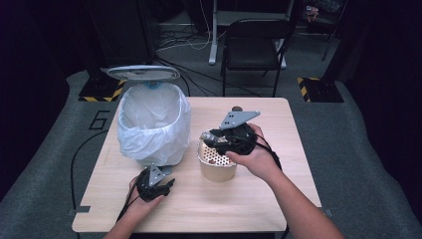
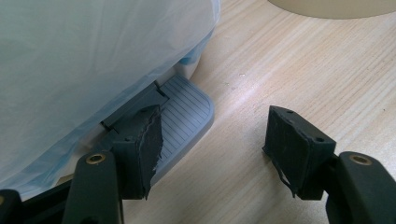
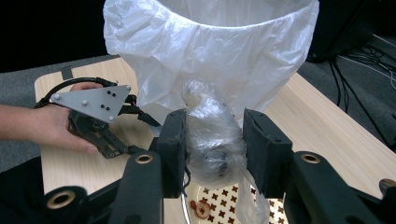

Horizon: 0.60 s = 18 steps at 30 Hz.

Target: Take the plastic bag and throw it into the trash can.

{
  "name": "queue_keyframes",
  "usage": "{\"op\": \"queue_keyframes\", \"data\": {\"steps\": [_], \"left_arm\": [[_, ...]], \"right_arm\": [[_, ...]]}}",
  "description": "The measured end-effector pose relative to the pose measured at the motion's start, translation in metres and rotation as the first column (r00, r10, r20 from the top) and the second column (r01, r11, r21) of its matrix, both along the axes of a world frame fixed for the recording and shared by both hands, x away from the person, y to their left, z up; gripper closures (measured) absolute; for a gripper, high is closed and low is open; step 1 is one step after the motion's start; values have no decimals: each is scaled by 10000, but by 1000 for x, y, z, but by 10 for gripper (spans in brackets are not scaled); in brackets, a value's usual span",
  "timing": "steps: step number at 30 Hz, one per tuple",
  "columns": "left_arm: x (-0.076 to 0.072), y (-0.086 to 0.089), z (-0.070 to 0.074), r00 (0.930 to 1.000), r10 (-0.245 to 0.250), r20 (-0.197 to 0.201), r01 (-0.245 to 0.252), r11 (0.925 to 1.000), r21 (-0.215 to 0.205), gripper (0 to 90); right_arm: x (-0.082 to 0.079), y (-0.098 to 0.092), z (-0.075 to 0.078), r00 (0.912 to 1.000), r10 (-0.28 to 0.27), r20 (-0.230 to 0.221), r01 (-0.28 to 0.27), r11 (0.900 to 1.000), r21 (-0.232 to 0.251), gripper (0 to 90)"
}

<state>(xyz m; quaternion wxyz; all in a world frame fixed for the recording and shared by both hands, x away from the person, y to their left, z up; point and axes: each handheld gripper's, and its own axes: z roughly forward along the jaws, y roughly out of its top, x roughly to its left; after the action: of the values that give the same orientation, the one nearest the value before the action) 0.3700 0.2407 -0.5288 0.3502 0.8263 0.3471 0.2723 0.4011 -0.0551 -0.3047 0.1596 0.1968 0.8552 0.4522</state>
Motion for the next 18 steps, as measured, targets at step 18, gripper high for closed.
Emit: {"op": "queue_keyframes", "data": {"steps": [18], "left_arm": [[0,0,0,10000,-8,-15,8,10000,1,366]], "right_arm": [[14,18,14,9997,211,-80,-214,9991,-369,609]]}}
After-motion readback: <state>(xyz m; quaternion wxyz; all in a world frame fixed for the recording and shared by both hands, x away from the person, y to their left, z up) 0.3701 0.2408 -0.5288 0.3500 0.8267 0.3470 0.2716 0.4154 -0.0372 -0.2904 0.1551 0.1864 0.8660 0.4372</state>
